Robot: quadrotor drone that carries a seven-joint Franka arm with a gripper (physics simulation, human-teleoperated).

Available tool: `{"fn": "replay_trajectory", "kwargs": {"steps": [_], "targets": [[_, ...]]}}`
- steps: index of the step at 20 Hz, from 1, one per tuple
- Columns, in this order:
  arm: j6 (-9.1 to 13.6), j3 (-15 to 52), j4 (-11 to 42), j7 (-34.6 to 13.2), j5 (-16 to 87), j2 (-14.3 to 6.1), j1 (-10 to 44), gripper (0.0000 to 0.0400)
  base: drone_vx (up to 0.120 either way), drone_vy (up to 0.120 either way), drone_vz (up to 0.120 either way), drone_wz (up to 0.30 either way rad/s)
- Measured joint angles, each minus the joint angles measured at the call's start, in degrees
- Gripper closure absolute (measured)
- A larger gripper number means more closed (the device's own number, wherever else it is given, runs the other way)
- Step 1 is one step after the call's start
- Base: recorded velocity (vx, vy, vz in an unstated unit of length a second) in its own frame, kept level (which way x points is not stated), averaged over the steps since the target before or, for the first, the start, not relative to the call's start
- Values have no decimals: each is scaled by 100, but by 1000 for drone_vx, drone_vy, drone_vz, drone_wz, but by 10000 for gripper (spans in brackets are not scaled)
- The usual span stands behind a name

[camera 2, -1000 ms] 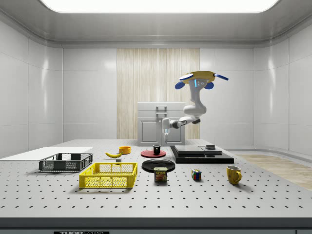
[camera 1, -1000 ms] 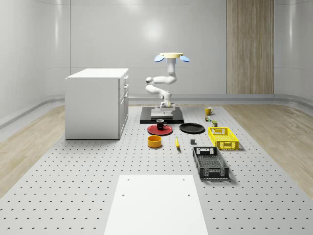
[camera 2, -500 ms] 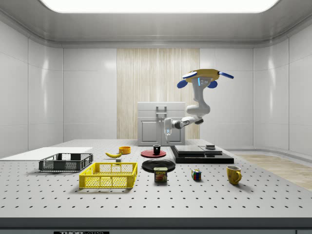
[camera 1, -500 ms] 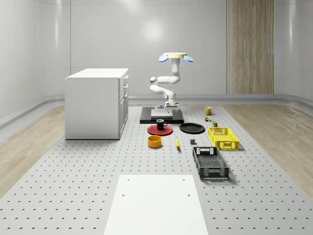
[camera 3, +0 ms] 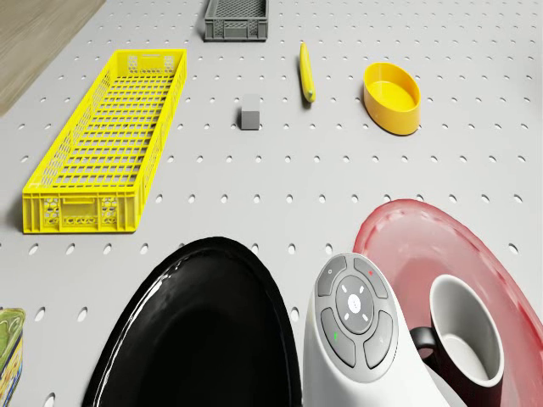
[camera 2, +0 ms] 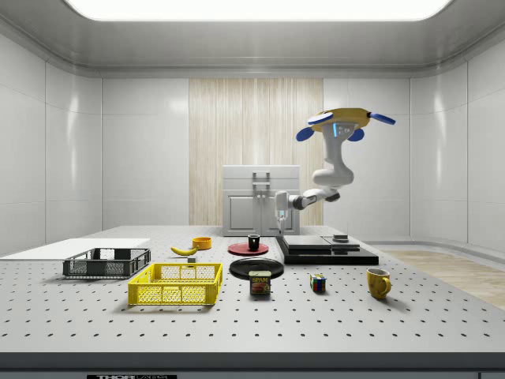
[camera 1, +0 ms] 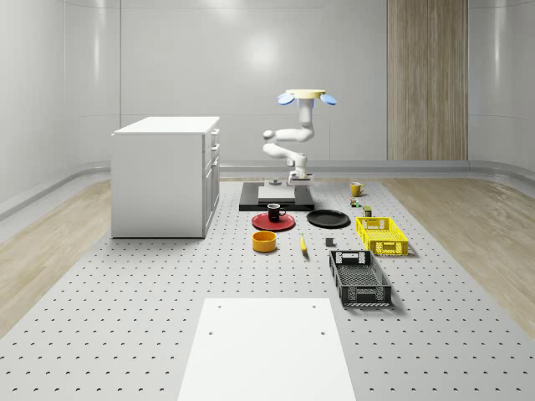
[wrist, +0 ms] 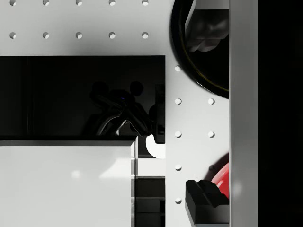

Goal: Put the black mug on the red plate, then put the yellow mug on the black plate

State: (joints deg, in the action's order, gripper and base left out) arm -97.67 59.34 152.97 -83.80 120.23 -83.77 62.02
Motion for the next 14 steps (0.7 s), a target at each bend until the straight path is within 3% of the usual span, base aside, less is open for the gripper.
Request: {"fn": "replay_trajectory", "kwargs": {"steps": [14], "targets": [[6, -1, 1, 3, 3, 6, -4, 0, -120, 120, 0, 0]]}}
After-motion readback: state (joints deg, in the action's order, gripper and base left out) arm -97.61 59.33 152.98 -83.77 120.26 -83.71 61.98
